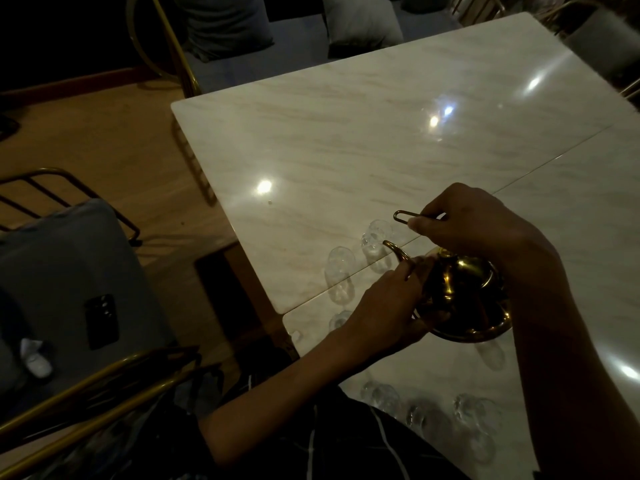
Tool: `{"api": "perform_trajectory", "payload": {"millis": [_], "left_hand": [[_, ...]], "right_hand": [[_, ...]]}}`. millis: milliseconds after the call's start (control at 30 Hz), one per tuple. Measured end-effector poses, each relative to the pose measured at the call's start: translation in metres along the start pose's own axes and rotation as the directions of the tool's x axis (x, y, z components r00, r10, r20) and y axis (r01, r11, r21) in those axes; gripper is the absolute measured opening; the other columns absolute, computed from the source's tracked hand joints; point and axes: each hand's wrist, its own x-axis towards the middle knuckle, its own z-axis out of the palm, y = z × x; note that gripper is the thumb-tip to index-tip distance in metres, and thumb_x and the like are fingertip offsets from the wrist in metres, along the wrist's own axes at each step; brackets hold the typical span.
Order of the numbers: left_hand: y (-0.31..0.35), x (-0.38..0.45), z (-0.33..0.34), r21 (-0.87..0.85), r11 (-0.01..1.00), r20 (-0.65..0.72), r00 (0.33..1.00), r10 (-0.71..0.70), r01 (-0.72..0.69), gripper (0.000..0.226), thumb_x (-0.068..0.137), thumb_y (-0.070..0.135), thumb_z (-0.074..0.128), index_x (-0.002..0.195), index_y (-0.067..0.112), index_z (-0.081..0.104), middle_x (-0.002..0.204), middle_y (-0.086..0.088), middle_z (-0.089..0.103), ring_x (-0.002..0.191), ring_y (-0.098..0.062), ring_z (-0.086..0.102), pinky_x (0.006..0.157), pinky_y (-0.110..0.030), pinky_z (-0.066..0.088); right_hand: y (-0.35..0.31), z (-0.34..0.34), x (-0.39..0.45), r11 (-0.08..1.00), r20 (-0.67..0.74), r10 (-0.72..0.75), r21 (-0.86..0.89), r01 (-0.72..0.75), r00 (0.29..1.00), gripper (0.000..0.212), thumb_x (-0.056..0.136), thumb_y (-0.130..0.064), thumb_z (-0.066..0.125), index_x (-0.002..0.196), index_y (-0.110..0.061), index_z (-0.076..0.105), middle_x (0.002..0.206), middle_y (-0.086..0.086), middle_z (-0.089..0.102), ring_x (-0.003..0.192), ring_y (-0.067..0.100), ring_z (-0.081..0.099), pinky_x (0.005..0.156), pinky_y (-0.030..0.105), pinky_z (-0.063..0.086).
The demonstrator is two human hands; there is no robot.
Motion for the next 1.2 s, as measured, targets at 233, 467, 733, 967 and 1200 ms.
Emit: {"api": "perform_trajectory", "payload": {"millis": [233, 467, 733, 967, 1200], "left_hand": [[-0.0024, -0.0003, 0.0008, -0.003, 1.0, 0.001, 1.0, 0.007, -0.007, 0.079, 0.092, 0.042, 0.069, 0.156, 0.019, 0.029, 0.149, -0.008, 0.048, 0.131, -0.026, 0.053, 0.1, -0.046, 0.053], [-0.0017, 0.0023, -0.0001, -0.006, 1.0, 0.007, 1.0, 0.007, -0.007, 0.078, 0.092, 0.042, 0.069, 0.156, 0.019, 0.03, 0.149, -0.008, 0.048, 0.13, -0.026, 0.054, 0.099, -0.047, 0.054], [-0.0035, 0.0027, 0.0007, 0.001, 1.0, 0.004, 1.0, 0.005, -0.005, 0.079, 0.091, 0.041, 0.07, 0.156, 0.019, 0.031, 0.15, -0.008, 0.047, 0.13, -0.026, 0.054, 0.099, -0.046, 0.054], [-0.0034, 0.004, -0.0005, 0.005, 1.0, 0.005, 1.0, 0.001, -0.001, 0.078, 0.092, 0.043, 0.068, 0.156, 0.018, 0.031, 0.151, -0.007, 0.046, 0.13, -0.025, 0.054, 0.101, -0.045, 0.053], [-0.0049, 0.0049, -0.0001, -0.01, 1.0, 0.006, 1.0, -0.002, 0.002, 0.076, 0.092, 0.042, 0.069, 0.155, 0.02, 0.032, 0.149, -0.007, 0.047, 0.13, -0.026, 0.054, 0.099, -0.046, 0.054]], "right_hand": [[-0.0011, -0.0004, -0.0002, 1.0, 0.005, 0.009, -0.009, -0.009, 1.0, 0.03, 0.09, -0.039, 0.063, 0.102, -0.014, 0.077, 0.084, 0.008, 0.073, 0.073, 0.018, 0.064, 0.068, 0.029, 0.048], [-0.0007, -0.0011, 0.0, 1.0, -0.003, -0.003, -0.012, 0.003, 1.0, 0.031, 0.091, -0.037, 0.063, 0.103, -0.013, 0.077, 0.078, 0.001, 0.065, 0.07, 0.016, 0.059, 0.074, 0.032, 0.051], [0.0013, -0.0017, 0.0023, 1.0, -0.001, 0.0, -0.01, 0.0, 1.0, 0.031, 0.09, -0.038, 0.063, 0.104, -0.014, 0.077, 0.076, -0.003, 0.061, 0.075, 0.016, 0.058, 0.072, 0.028, 0.043], [0.0003, -0.0012, 0.0045, 1.0, -0.002, -0.004, -0.002, 0.004, 1.0, 0.031, 0.09, -0.037, 0.063, 0.105, -0.014, 0.076, 0.102, 0.01, 0.073, 0.081, 0.017, 0.058, 0.073, 0.028, 0.042], [0.0016, -0.0011, 0.0053, 1.0, -0.01, -0.018, 0.004, 0.018, 1.0, 0.031, 0.09, -0.037, 0.064, 0.105, -0.013, 0.077, 0.091, 0.008, 0.071, 0.076, 0.016, 0.057, 0.072, 0.028, 0.044]]}}
